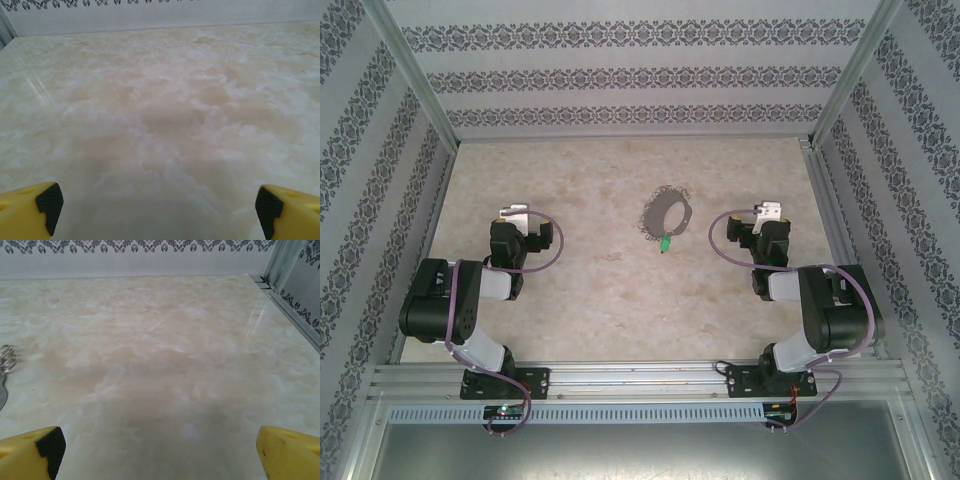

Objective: Put the keys on the keyring

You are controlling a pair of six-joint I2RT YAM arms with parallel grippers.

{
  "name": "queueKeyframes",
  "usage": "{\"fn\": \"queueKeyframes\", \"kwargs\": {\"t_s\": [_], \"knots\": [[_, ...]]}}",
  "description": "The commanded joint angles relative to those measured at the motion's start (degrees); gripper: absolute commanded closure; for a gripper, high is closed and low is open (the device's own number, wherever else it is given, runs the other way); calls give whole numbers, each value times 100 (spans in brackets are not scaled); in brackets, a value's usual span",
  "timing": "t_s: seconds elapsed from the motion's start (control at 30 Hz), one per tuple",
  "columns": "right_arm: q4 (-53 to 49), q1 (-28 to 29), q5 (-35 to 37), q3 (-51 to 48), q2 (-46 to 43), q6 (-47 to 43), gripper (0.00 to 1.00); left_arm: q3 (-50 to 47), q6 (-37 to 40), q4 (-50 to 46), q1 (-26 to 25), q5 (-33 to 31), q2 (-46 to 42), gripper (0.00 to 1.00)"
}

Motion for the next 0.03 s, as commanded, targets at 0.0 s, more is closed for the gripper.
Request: {"fn": "queueKeyframes", "kwargs": {"t_s": [0.0], "knots": [[67,4,-116,30,-118,-26,2,-11,-100,-79,18,76,-73,0]]}}
